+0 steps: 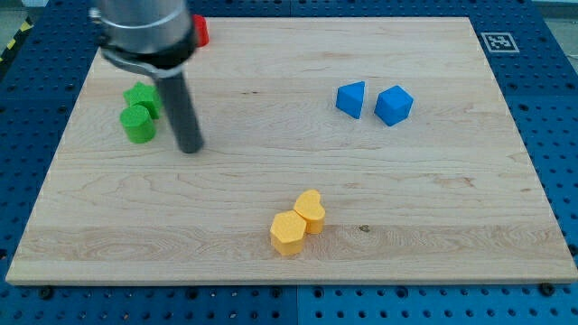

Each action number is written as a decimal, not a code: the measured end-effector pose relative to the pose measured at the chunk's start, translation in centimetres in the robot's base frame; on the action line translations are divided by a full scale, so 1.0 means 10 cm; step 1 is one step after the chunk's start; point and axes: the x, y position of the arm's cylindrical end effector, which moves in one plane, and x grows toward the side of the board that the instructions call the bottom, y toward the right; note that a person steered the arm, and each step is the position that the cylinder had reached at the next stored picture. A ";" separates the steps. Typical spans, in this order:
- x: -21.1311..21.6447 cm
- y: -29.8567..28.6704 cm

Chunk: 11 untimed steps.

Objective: Separate the blue triangle from the blue cube

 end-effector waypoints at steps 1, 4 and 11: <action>0.04 0.75; -0.14 2.28; -0.77 1.90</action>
